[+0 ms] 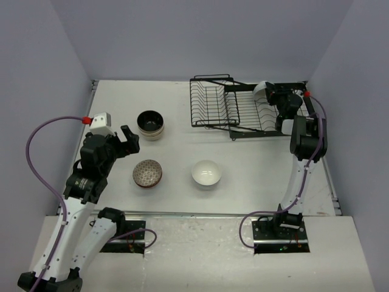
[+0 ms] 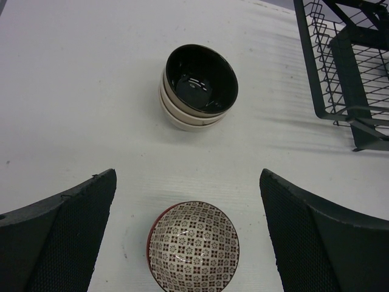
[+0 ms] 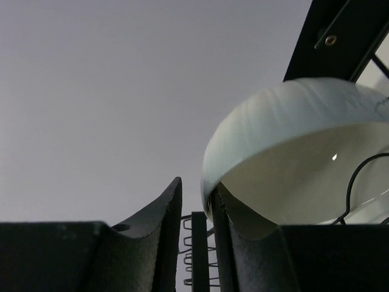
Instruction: Unload the bowls from the dish rack
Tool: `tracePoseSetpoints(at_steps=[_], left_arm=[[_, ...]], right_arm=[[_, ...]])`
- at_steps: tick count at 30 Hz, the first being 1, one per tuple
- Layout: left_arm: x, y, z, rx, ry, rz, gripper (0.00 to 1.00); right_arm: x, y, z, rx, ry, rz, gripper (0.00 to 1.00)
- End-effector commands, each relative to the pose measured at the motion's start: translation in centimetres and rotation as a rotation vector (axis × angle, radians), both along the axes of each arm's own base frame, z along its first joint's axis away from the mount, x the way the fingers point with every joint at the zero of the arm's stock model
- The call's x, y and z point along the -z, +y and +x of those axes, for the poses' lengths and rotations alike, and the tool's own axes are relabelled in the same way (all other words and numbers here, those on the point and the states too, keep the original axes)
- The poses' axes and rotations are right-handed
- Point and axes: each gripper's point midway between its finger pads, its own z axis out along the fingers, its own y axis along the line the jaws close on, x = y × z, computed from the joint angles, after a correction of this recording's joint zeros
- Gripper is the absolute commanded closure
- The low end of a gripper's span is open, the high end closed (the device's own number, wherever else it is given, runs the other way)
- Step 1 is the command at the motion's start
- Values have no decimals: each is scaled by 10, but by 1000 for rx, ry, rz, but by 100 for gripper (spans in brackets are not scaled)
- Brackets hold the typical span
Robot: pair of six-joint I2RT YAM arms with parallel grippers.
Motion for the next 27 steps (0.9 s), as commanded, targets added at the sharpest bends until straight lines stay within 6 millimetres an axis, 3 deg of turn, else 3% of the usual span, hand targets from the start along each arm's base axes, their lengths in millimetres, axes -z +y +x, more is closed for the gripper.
tracePoseSetpoints(at_steps=[1,7,10,15,21,23,24,27], left_arm=[[-11,0,5,8,-51,20,0],[-11,-2,4,16,-54,22,0],[-11,-3,4,20,-56,23,0],[-12,-4,4,23,-60,23,0],[-12,-6,5,37,-62,26,0],[-12,-7,4,41,-65,27,0],[-12,-7,5,44,-65,26,0],[-12,-8,5,49,-63,27,0]], right_arm=[[-16,7,0,47,-85,42,74],[-10,13,-6,82,-83,58,89],[-17,17,-7,83,-110,72,100],[-26,22,-12,104,-168,88,100],[-54,27,-27,135,-363,81,100],[-51,27,-29,145,-390,91,100],[-64,31,-32,137,-455,91,100],[-64,33,-30,123,-495,107,100]])
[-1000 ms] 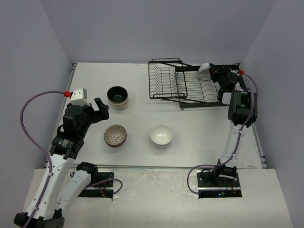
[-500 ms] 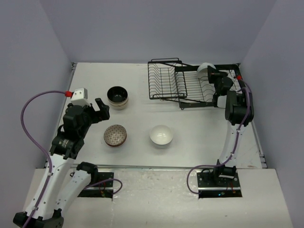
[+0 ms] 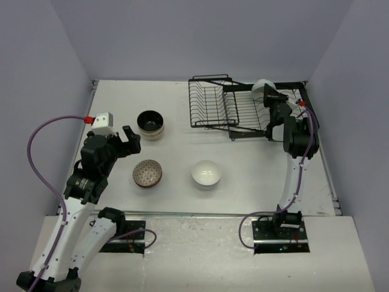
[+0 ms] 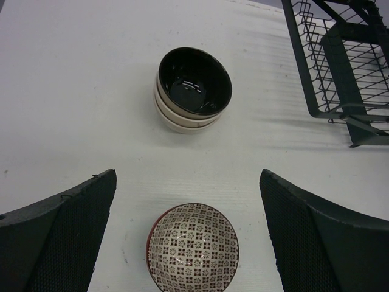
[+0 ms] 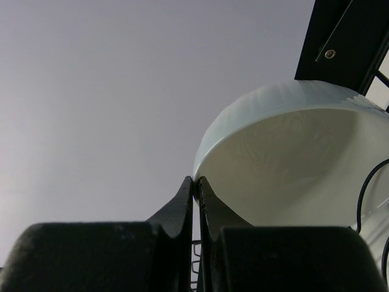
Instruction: Unload the bowls from the dish rack
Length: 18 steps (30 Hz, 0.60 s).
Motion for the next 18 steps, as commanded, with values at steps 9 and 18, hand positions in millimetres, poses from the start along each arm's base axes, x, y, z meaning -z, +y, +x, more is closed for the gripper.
tracePoseSetpoints(at_steps=[9,18], left_arm=[[-9,-4,4,27,-49,14,0],[-10,-5,5,34,-53,14,0]], right_arm=[[-116,28,-22,-73,-455,-39,100],[-156,26,-54,-29,-478,-35,100]])
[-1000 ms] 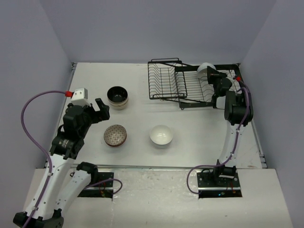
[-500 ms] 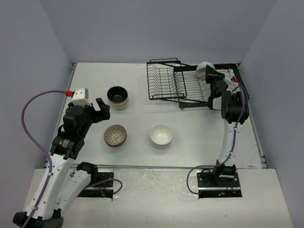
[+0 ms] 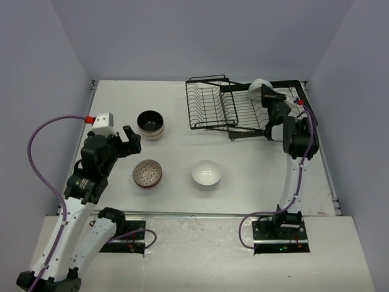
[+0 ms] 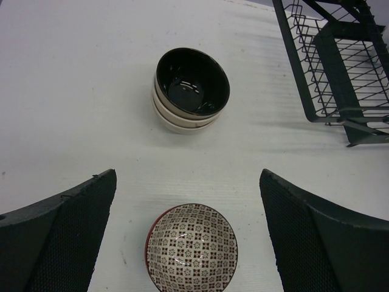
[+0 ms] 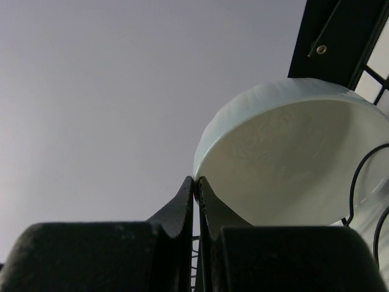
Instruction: Unload the bowls from the dish rack
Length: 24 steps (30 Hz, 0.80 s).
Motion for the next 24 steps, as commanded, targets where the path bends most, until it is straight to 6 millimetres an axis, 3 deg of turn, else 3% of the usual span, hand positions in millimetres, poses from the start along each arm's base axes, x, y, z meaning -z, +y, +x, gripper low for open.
tracePoseSetpoints(at_steps=[1,2,3,5,7,16,20,24], left_arm=[[-8,-4,4,27,-47,15,0],[-9,-4,4,27,-48,15,0],[-9,-4,4,30,-48,14,0],[-9,-5,4,32,-49,13,0],[-8,-5,4,34,-48,13,0],[-10,-7,2,44,-55,12,0],[-9,-9,2,52,-52,13,0],[-9,-9,2,54,-54,15,0]], right_arm=[[-150,5,-63,55,-469,26,100],[-135,5,-67,73,-417,54,100],[-148,1,-77,101,-425,78,100],[-128,-12,-82,178,-309,97,100],[-141,1,-90,186,-292,59,100],[-110,0,-80,180,-311,175,100],[-114,2,-73,128,-367,163,100],[-138,17,-65,36,-439,90,100]])
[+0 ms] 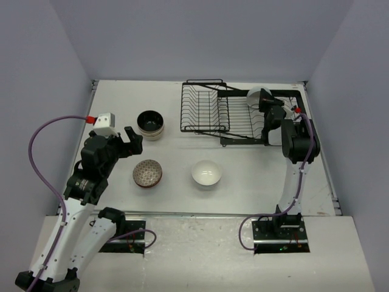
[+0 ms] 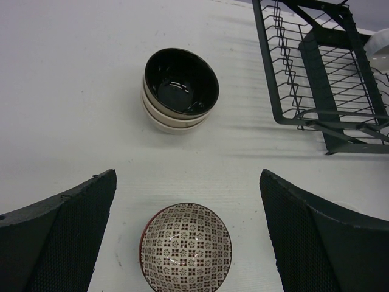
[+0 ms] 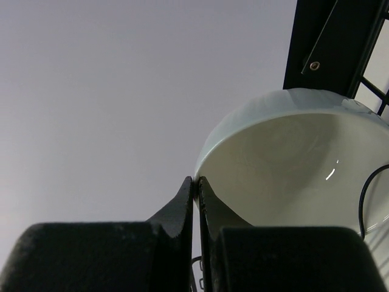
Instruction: Unload the bowls from the dish rack
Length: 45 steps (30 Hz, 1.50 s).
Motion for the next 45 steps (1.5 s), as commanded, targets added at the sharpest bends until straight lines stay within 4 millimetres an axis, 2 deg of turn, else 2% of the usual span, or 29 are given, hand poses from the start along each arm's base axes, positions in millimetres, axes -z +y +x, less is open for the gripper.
tracePoseSetpoints(at_steps=[1,3,4,6,8,9,10,13,16,20,23,30,34,36,37,38,40,45], left_arm=[[-7,-2,4,18,-45,19,0],[-7,-1,4,17,-45,21,0],[-7,-2,4,18,-45,21,0],[-7,-2,4,18,-46,20,0],[-8,-1,4,17,-48,22,0],[-7,-1,4,17,-45,23,0],[-8,-1,3,17,-49,21,0],[-8,-1,3,17,-48,22,0],[-9,-1,3,17,-51,21,0],[-8,-2,2,20,-49,21,0],[-8,-2,3,20,-48,21,0],[-6,-2,4,20,-41,23,0],[-6,-3,4,21,-40,23,0],[-6,-3,5,22,-39,23,0],[-5,-3,5,22,-38,24,0],[-5,-2,5,20,-36,25,0],[-5,-2,5,19,-36,25,0],[-4,-3,5,23,-33,24,0]], right_arm=[[-145,17,-25,-91,-534,-40,100],[-165,24,-23,-121,-589,-80,100],[-170,14,-23,-124,-603,-102,100],[-185,16,-25,-134,-636,-115,100],[-193,18,-31,-137,-649,-136,100],[-205,22,-37,-141,-669,-194,100],[-208,31,-41,-175,-676,-252,100],[-215,40,-52,-173,-684,-388,100],[-200,45,-57,-203,-651,-479,100],[-175,64,-60,-364,-649,-641,100],[-156,68,-57,-461,-637,-682,100],[-129,83,-58,-732,-643,-807,100],[-120,82,-58,-752,-622,-849,100],[-114,72,-55,-710,-568,-820,100],[-115,60,-49,-642,-537,-784,100],[-105,56,-51,-627,-499,-745,100],[-104,45,-48,-558,-463,-681,100],[-97,50,-54,-587,-509,-653,100]])
